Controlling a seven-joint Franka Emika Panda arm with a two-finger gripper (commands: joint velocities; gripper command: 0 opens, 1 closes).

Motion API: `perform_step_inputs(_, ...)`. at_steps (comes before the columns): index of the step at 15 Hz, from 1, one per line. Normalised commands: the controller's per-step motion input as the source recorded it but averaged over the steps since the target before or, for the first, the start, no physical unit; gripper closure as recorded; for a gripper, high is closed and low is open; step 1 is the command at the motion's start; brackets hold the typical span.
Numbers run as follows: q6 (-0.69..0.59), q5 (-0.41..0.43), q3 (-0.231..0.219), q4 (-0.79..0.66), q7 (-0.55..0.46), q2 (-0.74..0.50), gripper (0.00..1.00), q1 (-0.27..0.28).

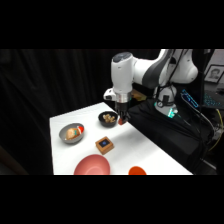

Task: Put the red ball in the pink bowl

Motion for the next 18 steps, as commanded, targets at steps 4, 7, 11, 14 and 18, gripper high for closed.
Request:
perform_step_inputs(4,-0.25,0.026,0.126,0.37,-0.10,0.05,0.98,-0.098)
perform_step_inputs(7,-0.19,0.066,0.106,0.44,-0.11,0.18,0.98,-0.086)
perform_step_inputs(11,-0.17,0.094,0.106,0.48,-0.10,0.26,0.98,-0.057)
perform_step_inputs(14,-0.17,0.117,0.100,0.50,-0.08,0.31,0.98,-0.014)
perform_step_inputs(18,-0.14,0.089,0.059,0.52,-0.04,0.34,0.98,0.014)
